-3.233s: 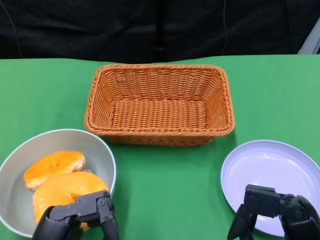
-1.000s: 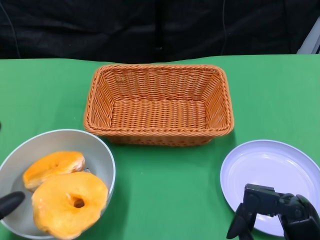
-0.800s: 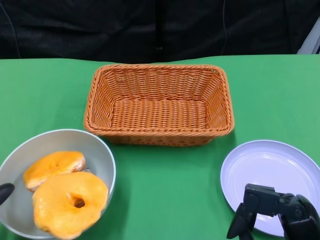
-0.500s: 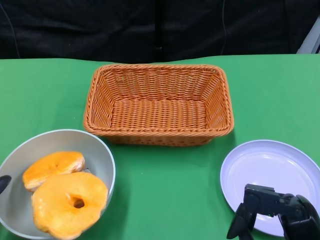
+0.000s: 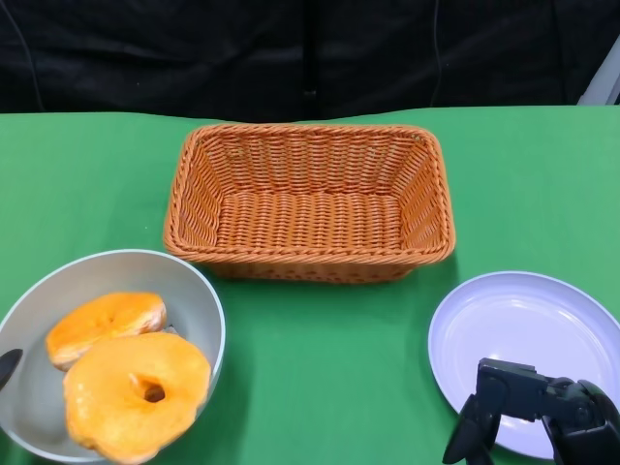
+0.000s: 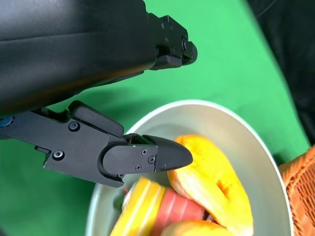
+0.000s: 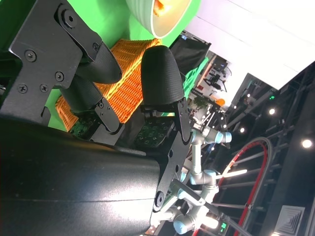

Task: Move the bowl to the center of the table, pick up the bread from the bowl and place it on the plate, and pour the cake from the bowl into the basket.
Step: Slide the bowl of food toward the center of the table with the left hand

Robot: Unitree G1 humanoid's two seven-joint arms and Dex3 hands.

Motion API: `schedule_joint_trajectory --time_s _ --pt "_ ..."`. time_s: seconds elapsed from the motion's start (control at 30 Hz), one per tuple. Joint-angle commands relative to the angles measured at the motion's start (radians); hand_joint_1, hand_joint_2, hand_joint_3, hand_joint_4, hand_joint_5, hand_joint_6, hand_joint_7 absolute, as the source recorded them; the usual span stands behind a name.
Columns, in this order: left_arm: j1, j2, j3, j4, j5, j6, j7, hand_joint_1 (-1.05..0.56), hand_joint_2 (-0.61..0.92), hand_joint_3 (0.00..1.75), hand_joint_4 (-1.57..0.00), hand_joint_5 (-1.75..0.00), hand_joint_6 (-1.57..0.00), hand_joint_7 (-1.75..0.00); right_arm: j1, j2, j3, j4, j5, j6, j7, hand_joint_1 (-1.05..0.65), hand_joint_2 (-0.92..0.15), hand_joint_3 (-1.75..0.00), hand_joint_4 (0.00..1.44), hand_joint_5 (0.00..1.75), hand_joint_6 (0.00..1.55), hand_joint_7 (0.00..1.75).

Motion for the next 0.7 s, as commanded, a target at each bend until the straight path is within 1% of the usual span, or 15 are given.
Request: schedule_joint_trajectory --time_s 0.03,0.2,0.27,0.4,0.57,0.7 --pt "-0.040 0.026 0.004 0.023 -0.067 0.112 -0.048 -0.55 0.92 0.57 0.00 0.00 0.00 0.00 0.012 -0.006 0.003 -0.029 0.003 -0.004 0.006 0.09 -0.10 -1.75 0.96 1.75 0.88 1.46" --pt "-0.097 0.021 0.009 0.060 -0.176 0.262 -0.097 -0.58 0.92 0.55 0.00 0.00 0.00 0.00 0.010 -0.009 -0.002 -0.030 0.001 -0.009 0.004 0.09 -0.10 -1.75 0.95 1.75 0.88 1.46" --pt "-0.116 0.023 0.007 0.079 -0.216 0.302 -0.121 -0.59 0.92 0.56 0.00 0.00 0.00 0.00 0.015 -0.011 -0.001 -0.036 0.007 -0.003 0.009 0.09 -0.10 -1.75 0.95 1.75 0.88 1.46" --pt "-0.131 0.024 0.007 0.097 -0.255 0.329 -0.130 -0.59 0.92 0.58 0.00 0.00 0.00 0.00 0.016 -0.012 -0.001 -0.037 0.011 -0.004 0.010 0.09 -0.10 -1.75 0.95 1.75 0.88 1.46" --pt "-0.171 -0.013 0.009 0.114 -0.327 0.389 -0.122 -0.59 0.92 0.60 0.00 0.00 0.00 0.00 0.018 -0.011 -0.002 -0.042 0.002 0.000 0.010 0.09 -0.10 -1.75 0.95 1.75 0.87 1.46" --pt "-0.185 -0.044 0.011 0.106 -0.357 0.426 -0.100 -0.63 0.92 0.60 0.00 0.00 0.00 0.00 0.020 -0.010 0.000 -0.047 0.007 0.005 0.013 0.09 -0.10 -1.75 0.95 1.75 0.87 1.46"
